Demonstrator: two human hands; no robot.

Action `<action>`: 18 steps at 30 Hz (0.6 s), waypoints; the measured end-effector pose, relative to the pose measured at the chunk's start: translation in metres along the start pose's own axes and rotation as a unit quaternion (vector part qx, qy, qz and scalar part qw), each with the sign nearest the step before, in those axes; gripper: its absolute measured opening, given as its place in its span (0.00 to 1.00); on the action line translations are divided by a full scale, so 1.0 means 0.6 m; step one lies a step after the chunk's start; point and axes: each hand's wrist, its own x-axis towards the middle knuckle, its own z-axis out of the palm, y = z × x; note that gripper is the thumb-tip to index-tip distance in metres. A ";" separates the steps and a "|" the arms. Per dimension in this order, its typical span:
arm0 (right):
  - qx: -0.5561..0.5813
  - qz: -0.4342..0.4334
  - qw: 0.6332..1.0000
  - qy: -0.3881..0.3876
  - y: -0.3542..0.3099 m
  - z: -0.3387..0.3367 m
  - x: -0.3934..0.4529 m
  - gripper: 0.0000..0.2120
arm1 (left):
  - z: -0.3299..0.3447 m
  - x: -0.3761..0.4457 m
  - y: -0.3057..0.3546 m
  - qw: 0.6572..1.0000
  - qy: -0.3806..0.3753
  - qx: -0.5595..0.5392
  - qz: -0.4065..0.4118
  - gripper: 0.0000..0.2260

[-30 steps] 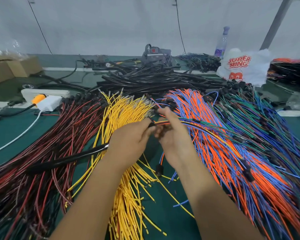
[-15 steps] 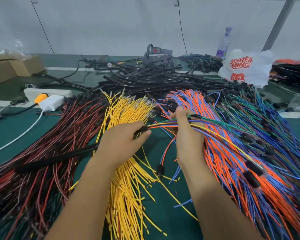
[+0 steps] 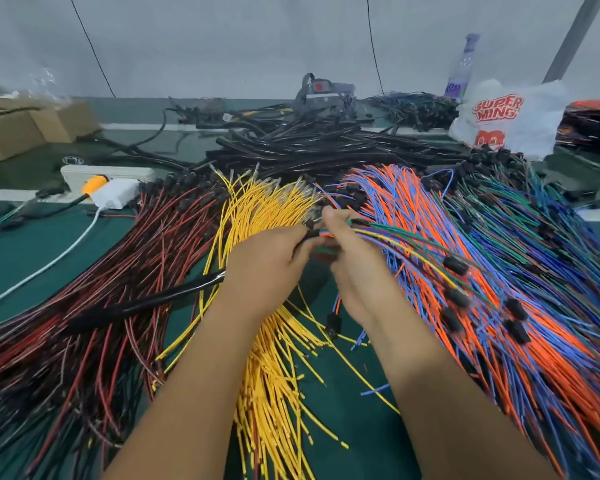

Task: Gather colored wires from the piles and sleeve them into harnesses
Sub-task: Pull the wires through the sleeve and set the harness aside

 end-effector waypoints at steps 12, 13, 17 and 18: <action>0.092 0.008 0.986 0.136 -0.013 -0.014 0.000 0.09 | 0.000 0.000 -0.017 0.998 0.015 0.052 -0.022 0.26; 0.068 -0.003 0.986 0.154 -0.015 -0.013 0.002 0.09 | 0.000 -0.001 -0.018 0.998 0.012 0.055 -0.026 0.28; -0.014 -0.041 0.983 0.180 -0.015 -0.019 0.008 0.14 | 0.001 -0.002 -0.024 0.999 -0.005 0.043 -0.029 0.31; -0.031 -0.051 0.983 0.176 -0.014 -0.020 0.008 0.17 | 0.001 -0.001 -0.024 0.999 -0.009 0.035 -0.023 0.31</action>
